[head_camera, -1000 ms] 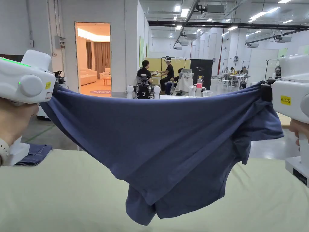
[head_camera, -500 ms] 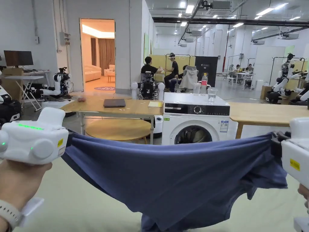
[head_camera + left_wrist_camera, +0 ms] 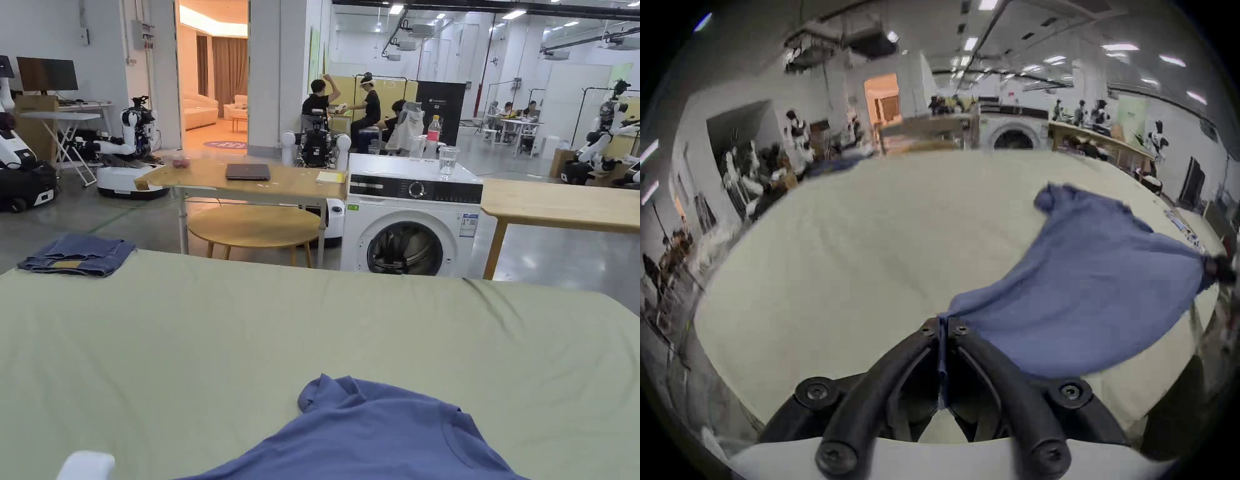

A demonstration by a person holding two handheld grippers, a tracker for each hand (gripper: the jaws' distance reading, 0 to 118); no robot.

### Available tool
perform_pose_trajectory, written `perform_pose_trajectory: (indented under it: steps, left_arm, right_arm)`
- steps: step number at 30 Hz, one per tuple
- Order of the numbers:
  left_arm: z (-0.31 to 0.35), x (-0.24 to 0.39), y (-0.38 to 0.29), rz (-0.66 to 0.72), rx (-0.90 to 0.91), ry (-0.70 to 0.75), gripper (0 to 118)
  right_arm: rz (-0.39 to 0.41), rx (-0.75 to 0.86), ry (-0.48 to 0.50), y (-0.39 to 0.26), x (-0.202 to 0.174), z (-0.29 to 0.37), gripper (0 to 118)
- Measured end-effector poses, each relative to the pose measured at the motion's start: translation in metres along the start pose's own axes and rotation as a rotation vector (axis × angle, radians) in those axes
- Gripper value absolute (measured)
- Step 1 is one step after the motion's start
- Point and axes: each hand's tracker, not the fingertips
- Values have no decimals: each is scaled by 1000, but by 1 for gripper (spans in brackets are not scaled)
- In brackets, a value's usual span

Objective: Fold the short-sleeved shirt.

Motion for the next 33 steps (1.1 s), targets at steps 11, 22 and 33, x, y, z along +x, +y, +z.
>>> perform_pose_trajectory:
  steps: [11, 22, 33]
  left_arm:
    - [84, 35, 80, -104, 345, -11, 113]
    - [106, 44, 91, -56, 398, 9, 0]
    - [47, -38, 16, 53, 76, -74, 7]
  right_arm:
    - [9, 409, 87, 122, -54, 83, 118]
    - [-11, 499, 131, 172, -113, 86, 0]
    - [35, 431, 172, 178, -127, 43, 0]
